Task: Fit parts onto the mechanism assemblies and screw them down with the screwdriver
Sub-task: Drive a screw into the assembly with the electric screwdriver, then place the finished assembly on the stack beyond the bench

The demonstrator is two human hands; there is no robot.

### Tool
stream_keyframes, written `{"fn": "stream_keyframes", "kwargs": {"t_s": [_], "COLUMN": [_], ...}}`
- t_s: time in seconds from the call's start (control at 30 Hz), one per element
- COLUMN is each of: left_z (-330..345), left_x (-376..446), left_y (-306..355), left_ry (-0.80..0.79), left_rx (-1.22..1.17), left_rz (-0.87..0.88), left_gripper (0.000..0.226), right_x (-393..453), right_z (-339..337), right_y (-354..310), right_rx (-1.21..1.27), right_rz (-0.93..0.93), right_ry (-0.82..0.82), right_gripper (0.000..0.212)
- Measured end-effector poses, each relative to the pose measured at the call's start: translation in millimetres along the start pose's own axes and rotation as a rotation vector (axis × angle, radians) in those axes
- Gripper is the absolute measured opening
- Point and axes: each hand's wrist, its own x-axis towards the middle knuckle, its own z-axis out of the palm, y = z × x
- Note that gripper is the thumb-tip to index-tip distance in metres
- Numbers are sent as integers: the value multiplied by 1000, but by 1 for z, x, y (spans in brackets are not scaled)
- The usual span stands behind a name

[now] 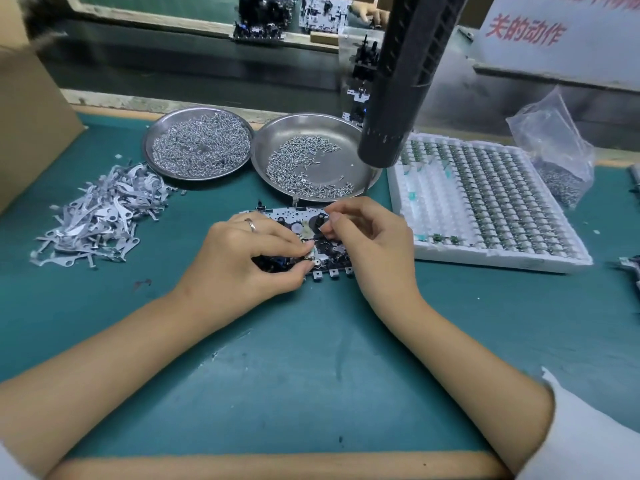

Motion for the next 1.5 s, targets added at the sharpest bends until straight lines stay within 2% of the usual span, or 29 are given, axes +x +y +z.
{"fn": "stream_keyframes", "kwargs": {"t_s": [0.1, 0.17, 0.23, 0.33, 0.37, 0.43, 0.53, 0.63, 0.73, 0.8, 0.87, 0.93, 1.13, 1.2, 1.3, 1.5], "left_z": [0, -2, -7, -13, -15, -17, -17, -16, -13, -10, -9, -9, -9, -8, -6, -2], "left_x": [0, 1, 2, 6, 7, 8, 7, 6, 6, 5, 4, 1, -2, -3, -3, -2], "left_y": [2, 3, 1, -5, -7, -8, -7, -6, -6, -6, -6, -6, -4, -4, -4, -4], "left_ry": [13, 30, 109, 325, 379, 419, 403, 390, 359, 333, 329, 341, 362, 364, 354, 317], "left_rx": [20, 62, 59, -43, -77, -94, -43, -30, 36, 128, 195, 229, 242, 237, 224, 252], "left_rz": [1, 13, -19, -168, -204, -230, -203, -164, -69, 16, 93, 162, 262, 263, 257, 271], "left_gripper": [16, 25, 33, 19, 14, 13, 12, 18, 19, 22, 27, 29, 30, 30, 31, 32], "right_x": [-7, -13, -20, -25, -27, -30, -36, -45, -55, -52, -45, -38, -63, -82, -93, -63], "right_z": [1, 2, 6, 16, 20, 25, 22, 9, 3, 11, 24, 31, -12, -41, -98, -220], "right_y": [-2, -3, -2, -5, -7, -10, -14, -11, -12, -16, -19, -16, -23, -26, -26, -10], "right_rx": [-69, -254, -492, -793, -894, -1043, -1039, -947, -825, -927, -994, -1020, -941, -887, -910, -1029], "right_rz": [-91, -273, -468, -518, -531, -576, -590, -658, -575, -432, -195, -82, -150, -182, -181, 62], "right_ry": [-42, -76, -112, -194, -235, -306, -350, -306, -151, -19, -80, -160, -196, -147, 54, 411], "right_gripper": [20, 11, 27, 63, 65, 55, 40, 36, 46, 66, 85, 91, 76, 75, 72, 68]}}
